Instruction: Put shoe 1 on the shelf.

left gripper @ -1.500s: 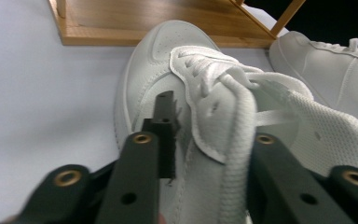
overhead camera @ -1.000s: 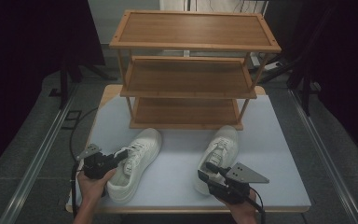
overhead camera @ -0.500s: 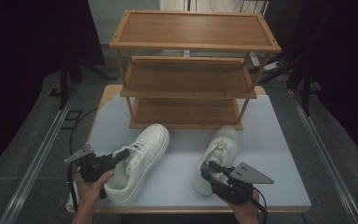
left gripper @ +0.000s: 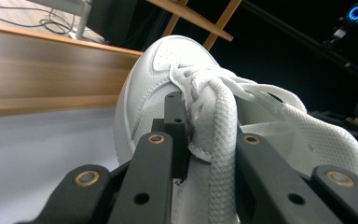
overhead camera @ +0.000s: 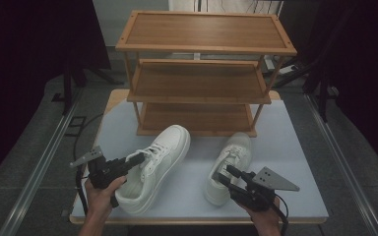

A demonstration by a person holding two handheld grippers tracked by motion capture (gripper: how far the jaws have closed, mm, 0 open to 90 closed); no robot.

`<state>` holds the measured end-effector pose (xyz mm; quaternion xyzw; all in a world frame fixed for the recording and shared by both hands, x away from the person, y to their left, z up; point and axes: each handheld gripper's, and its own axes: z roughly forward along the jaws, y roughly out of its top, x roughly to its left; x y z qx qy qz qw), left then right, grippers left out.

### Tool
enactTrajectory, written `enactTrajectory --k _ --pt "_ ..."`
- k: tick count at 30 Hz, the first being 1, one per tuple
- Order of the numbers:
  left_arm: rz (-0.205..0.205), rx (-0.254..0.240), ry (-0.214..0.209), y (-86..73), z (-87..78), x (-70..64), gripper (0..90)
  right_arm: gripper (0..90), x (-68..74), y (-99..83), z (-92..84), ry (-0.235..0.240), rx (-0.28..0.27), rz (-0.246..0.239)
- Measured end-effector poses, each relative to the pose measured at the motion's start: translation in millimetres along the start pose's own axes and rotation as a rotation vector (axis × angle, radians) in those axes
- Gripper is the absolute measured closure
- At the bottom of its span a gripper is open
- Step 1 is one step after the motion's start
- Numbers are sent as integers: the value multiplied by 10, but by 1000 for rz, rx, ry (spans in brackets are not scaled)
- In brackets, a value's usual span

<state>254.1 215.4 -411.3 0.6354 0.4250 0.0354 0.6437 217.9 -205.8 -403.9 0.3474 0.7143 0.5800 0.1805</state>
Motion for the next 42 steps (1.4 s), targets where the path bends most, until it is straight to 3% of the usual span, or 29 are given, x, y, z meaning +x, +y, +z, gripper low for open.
enactTrajectory --k 10,17,42 --pt "14 -39 -55 219 141 -172 819 565 15 14 -20 -3 -10 5" --pt "29 -53 -45 375 221 -196 820 565 13 5 4 -2 -5 5" --pt "7 -142 -46 755 369 -264 821 565 29 0 12 10 -7 -4"
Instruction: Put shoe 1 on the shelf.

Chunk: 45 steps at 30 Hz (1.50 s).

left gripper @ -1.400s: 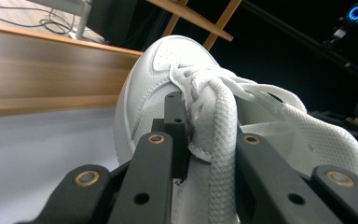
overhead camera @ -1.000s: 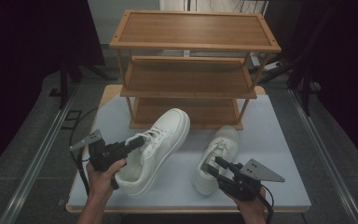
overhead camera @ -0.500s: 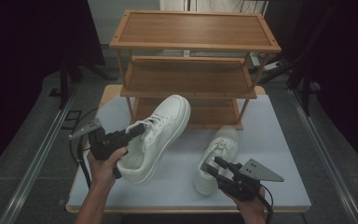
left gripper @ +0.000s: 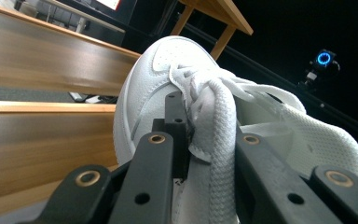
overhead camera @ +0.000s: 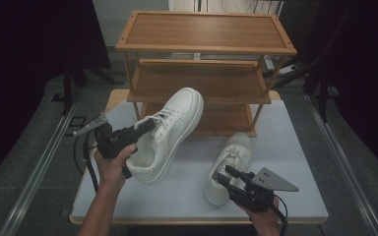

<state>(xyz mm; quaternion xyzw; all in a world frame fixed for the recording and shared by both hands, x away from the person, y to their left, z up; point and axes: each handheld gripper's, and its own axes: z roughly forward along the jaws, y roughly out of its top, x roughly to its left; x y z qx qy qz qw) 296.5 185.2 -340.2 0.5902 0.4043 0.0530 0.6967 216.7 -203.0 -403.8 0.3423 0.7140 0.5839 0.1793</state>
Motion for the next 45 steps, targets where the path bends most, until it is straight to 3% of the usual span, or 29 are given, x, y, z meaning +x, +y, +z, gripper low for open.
enactTrajectory --k 17,26,31,41,45 --pt "-19 -32 40 245 361 29 822 565 -10 -6 1 -3 2 4" --pt "-8 -59 131 388 661 50 822 565 -23 -14 0 -3 7 12" --pt "-31 -64 164 447 779 109 822 565 -17 -15 -6 5 7 14" --pt "-71 -83 215 434 818 190 821 564 -24 -18 -14 -2 6 11" --pt "-95 -116 240 415 836 223 820 564 -9 -21 -21 0 8 8"
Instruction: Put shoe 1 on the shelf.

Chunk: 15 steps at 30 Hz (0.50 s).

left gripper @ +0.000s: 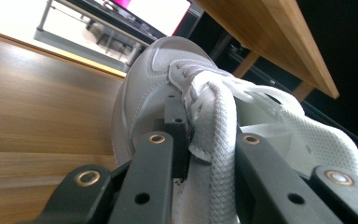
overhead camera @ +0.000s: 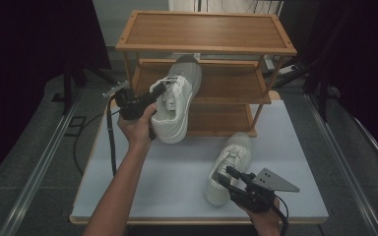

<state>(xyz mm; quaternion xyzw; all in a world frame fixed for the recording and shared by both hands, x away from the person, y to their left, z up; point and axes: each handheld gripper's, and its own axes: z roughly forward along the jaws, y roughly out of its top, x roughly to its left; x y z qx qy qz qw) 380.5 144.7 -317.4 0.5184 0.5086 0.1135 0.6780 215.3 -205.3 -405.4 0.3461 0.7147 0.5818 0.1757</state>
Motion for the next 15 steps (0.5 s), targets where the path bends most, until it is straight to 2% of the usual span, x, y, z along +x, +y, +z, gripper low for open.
enactTrajectory --k 7,11,15 --pt "-51 -24 21 16 95 66 820 563 -4 -13 -24 -2 2 4" --pt "-56 -40 43 -20 158 72 818 563 -6 -9 -38 -2 -2 3" --pt "-85 -41 36 -19 220 85 818 563 -1 -9 -56 -2 -2 4"
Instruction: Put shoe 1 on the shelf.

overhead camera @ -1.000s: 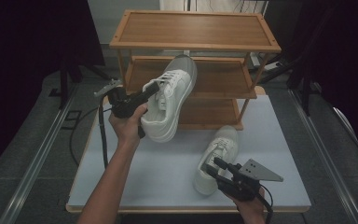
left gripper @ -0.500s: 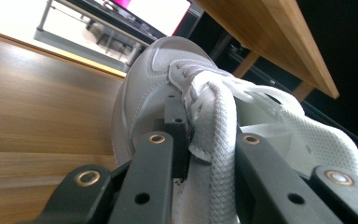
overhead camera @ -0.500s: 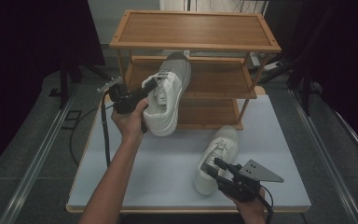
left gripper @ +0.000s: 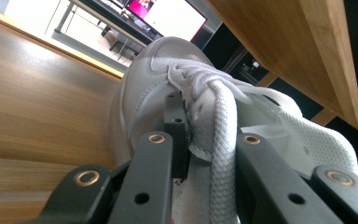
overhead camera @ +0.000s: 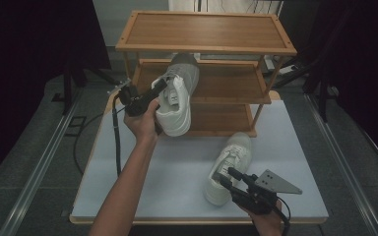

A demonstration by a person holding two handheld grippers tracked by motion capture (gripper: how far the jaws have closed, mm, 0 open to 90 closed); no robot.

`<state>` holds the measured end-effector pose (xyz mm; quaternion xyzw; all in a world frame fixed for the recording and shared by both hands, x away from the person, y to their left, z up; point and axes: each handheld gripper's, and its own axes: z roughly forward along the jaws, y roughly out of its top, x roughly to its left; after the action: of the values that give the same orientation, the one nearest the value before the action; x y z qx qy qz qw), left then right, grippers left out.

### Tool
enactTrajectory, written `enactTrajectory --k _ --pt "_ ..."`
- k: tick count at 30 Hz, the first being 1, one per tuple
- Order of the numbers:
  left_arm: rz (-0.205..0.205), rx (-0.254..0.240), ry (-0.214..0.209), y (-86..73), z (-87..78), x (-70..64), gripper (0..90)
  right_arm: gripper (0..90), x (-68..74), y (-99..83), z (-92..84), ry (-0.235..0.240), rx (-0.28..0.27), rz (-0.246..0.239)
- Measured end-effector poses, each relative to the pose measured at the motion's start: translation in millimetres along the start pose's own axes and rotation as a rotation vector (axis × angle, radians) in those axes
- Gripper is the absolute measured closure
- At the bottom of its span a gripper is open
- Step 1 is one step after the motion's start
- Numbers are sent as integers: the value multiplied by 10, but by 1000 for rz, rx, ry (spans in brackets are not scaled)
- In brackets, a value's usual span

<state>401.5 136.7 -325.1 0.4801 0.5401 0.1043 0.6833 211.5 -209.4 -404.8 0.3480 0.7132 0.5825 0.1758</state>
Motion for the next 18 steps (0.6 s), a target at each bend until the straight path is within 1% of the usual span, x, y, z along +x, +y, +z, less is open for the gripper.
enactTrajectory --k 5,9,12,15,18 --pt "11 0 17 55 103 -49 817 563 -6 -1 -7 2 -1 1" --pt "3 -8 32 70 215 -79 817 563 -5 5 -24 -2 -6 3" --pt "15 -18 50 69 294 -113 816 563 -7 12 -41 -3 -12 4" --pt "15 -22 64 86 370 -122 815 563 -14 16 -52 -3 -16 4" --pt "32 -33 81 95 435 -147 813 563 -20 18 -58 -3 -16 10"
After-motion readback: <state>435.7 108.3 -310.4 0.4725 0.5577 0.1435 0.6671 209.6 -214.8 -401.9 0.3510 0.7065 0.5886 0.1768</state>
